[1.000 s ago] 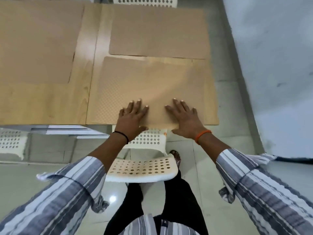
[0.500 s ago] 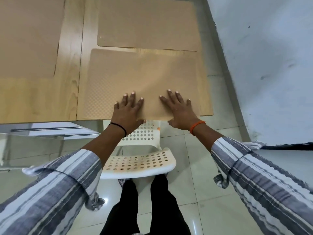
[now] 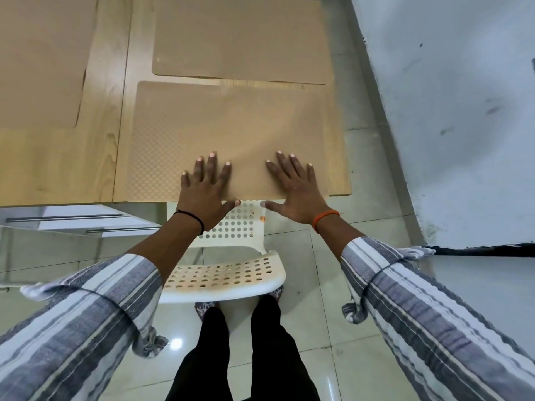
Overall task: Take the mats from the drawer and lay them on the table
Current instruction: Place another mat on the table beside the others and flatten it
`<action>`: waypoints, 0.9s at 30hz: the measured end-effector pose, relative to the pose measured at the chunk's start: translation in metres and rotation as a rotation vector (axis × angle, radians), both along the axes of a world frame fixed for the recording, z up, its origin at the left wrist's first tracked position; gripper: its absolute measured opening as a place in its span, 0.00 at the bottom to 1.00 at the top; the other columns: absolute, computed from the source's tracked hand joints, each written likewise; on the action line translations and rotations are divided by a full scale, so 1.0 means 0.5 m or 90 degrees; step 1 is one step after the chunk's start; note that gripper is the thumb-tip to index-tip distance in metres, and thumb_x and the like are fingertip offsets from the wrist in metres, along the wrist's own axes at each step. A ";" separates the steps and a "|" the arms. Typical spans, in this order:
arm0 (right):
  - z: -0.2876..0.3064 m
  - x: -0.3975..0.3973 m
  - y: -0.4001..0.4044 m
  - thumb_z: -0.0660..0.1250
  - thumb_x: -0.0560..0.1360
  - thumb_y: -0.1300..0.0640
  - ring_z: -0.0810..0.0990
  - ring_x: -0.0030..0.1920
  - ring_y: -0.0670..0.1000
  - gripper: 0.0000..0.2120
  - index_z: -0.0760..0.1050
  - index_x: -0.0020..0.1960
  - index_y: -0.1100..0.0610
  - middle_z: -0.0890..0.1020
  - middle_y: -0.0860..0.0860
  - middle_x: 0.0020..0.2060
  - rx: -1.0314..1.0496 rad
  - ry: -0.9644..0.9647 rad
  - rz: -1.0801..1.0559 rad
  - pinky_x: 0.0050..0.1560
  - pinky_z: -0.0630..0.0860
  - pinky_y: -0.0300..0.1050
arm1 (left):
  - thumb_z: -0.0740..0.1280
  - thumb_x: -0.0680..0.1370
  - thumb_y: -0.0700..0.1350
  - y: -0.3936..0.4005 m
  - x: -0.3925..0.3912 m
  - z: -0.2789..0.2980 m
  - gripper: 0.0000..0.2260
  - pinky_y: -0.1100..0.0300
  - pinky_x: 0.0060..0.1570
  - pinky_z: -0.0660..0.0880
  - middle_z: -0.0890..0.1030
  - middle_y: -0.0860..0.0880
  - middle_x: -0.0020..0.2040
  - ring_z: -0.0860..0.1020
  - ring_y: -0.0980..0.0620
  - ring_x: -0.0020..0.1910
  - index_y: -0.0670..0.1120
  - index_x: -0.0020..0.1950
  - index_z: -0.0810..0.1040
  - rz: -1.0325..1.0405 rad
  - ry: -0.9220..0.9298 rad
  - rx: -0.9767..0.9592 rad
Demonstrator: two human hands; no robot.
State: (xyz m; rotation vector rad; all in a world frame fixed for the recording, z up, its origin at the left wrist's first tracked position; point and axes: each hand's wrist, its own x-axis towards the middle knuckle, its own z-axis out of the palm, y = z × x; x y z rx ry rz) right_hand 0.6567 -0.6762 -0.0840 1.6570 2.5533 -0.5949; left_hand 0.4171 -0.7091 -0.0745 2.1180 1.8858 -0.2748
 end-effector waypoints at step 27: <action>-0.042 0.013 -0.014 0.49 0.78 0.32 0.46 0.80 0.52 0.34 0.48 0.80 0.43 0.48 0.45 0.81 0.074 0.020 -0.054 0.77 0.44 0.61 | 0.52 0.74 0.71 0.008 0.035 -0.018 0.42 0.35 0.73 0.45 0.36 0.45 0.79 0.38 0.39 0.78 0.52 0.79 0.39 0.046 -0.017 0.016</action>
